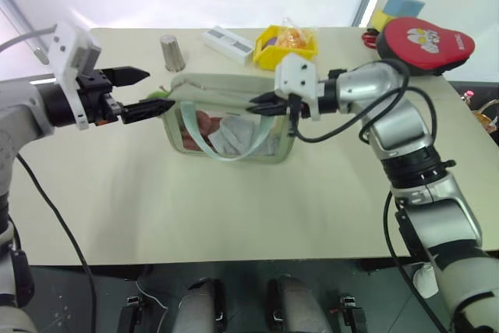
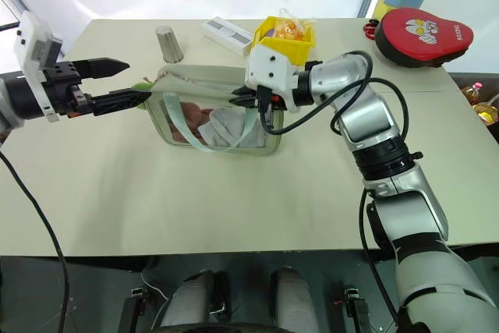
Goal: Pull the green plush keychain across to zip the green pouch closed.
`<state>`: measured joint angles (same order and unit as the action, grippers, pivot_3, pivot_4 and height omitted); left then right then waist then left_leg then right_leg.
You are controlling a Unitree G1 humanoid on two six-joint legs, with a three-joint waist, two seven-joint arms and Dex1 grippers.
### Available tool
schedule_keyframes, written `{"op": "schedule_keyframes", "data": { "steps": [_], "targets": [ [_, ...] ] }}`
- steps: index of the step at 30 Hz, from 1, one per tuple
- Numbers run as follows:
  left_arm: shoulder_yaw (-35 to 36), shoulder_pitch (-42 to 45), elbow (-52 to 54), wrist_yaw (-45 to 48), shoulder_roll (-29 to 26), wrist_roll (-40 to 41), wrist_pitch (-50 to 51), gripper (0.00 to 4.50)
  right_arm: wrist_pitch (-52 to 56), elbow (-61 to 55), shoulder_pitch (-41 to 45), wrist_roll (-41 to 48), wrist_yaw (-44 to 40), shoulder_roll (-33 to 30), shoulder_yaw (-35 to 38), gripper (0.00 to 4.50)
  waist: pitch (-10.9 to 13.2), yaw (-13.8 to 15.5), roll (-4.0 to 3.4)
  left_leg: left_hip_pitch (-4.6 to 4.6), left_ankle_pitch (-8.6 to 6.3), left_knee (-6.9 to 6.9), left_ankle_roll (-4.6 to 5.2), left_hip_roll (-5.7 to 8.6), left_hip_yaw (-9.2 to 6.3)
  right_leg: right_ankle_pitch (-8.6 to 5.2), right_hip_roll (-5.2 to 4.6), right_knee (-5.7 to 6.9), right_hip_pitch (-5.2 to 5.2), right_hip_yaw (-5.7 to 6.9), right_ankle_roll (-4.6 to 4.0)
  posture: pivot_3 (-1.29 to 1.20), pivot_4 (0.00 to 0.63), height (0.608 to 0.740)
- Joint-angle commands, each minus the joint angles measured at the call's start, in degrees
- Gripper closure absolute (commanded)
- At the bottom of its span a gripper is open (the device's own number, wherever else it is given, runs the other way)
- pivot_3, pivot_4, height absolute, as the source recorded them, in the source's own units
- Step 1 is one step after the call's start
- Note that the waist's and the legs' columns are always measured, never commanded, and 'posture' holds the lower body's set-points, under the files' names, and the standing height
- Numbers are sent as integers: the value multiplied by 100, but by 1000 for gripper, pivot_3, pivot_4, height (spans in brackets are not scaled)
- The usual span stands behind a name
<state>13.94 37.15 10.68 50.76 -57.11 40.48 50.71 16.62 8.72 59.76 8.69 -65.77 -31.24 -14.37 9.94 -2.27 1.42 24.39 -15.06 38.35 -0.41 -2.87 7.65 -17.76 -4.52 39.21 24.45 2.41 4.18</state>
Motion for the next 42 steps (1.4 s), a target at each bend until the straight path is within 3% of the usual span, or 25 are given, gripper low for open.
{"op": "schedule_keyframes", "data": {
  "steps": [1,11,15,18,26,32,35,39,42],
  "targets": [
    [39,179,33,50,-53,-32,-126,0,74,-394,98,195,-177,-160,242,4422,0,17,0,0,0,0,0,0,0,0,0,0,0,0,0,0,150,740],
    [3,165,19,71,-51,-87,-168,0,679,-1456,-648,352,-388,-330,25,4422,-1,-2,1,-1,0,4,0,-1,0,0,1,3,-1,0,0,0,150,740],
    [4,153,6,94,-70,-98,-173,0,1440,-1883,-615,744,-463,-463,184,2921,-1,5,1,-1,0,4,0,-2,-1,0,2,4,-1,0,0,0,150,740],
    [41,82,-31,193,-159,-126,-163,0,1828,-2090,-564,948,-544,-778,379,1398,-1,15,1,-1,0,5,1,-2,-1,0,1,4,-2,0,0,0,150,740],
    [482,-683,-129,895,-1049,-127,-37,0,2783,-2682,-818,1545,-612,-1810,926,1398,-1,-13,1,-2,-2,4,4,-2,0,0,1,0,-1,1,0,0,150,740],
    [865,-1342,296,1002,-1210,63,156,0,2819,-2953,-1344,1607,-323,-1764,844,1398,-2,6,3,-3,-2,3,4,-4,0,0,-1,0,-3,0,-1,0,150,740],
    [978,-1612,556,965,-1157,144,279,0,2620,-2837,-1451,1484,-246,-1656,705,2278,-2,7,3,-2,-3,2,5,-2,0,0,-1,-1,-3,-1,0,0,150,740],
    [938,-1939,812,765,-972,32,133,0,2487,-2744,-1462,1467,-179,-1588,621,4332,-2,7,2,-3,-3,2,5,-2,0,0,-2,-1,-3,-1,-1,0,150,740],
    [725,-1960,767,514,-784,-212,-117,0,2436,-2722,-1450,1453,-186,-1594,564,4430,-2,11,3,-4,-3,3,5,-3,-1,0,0,0,-4,-1,-1,0,150,740]
  ]
}}
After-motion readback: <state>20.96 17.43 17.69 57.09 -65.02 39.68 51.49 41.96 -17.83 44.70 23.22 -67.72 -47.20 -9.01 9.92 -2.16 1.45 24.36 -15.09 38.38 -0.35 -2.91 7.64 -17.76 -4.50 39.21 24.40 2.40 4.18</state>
